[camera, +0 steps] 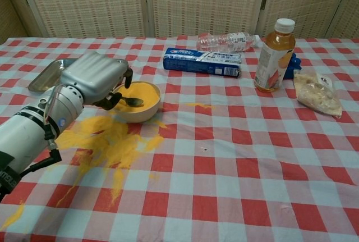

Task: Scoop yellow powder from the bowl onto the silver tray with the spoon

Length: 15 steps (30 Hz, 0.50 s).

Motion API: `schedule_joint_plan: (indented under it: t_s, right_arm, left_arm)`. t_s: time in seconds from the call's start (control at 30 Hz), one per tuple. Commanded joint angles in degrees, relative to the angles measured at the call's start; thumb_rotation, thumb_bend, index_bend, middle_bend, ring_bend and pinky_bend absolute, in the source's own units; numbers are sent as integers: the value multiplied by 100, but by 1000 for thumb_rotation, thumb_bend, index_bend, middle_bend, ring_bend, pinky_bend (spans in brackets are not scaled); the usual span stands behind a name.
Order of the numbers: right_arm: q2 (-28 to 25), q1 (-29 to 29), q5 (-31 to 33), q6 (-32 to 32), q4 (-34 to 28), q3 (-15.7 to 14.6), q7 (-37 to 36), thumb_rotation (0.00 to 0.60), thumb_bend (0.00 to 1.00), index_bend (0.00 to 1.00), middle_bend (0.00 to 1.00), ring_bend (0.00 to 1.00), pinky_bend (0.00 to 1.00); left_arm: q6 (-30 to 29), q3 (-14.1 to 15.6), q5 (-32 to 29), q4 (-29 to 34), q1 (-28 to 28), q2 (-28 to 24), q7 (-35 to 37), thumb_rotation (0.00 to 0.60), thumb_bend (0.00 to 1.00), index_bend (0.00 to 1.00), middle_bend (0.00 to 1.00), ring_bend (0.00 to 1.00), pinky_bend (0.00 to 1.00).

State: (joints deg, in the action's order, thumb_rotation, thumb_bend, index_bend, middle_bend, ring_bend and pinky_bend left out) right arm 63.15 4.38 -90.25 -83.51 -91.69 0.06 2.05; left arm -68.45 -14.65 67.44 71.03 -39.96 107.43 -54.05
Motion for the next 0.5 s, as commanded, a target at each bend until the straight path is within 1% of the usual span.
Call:
schedule_joint_plan:
  t_s: [0.03,0.17,0.3,0.43,0.5]
  right_arm:
    - [-3,-3,-1,-2,1,-1,-5,529,0,0,0,0,0]
    - [-23,-18,-20,-28,-15,-10,-25,527,0,0,0,0,0]
    - [-28,-37,-51,-68,-25,-20,-22,528,0,0,0,0,0]
    - [-28,-38,-52,-67,-27,-20,-20,528,0,0,0,0,0]
    - [-23,-31,-66,-48,-32,-32,0,528,0,0,0,0,0]
  left_arm:
    - [-50,25,-18,163,26,-115,1,600,505,387,1000,1000,1000]
    - [101,-33,-349,639,84,-513,-122,600,511,379,1000,1000,1000]
    - [443,-98,-1081,1059,74,-1009,-569,600,549,296,1000,1000,1000]
    - [494,-98,-1204,1106,64,-1069,-641,600,554,241,1000,1000,1000]
    - [683,-108,-1635,1200,30,-1246,-806,600,554,207,1000,1000,1000]
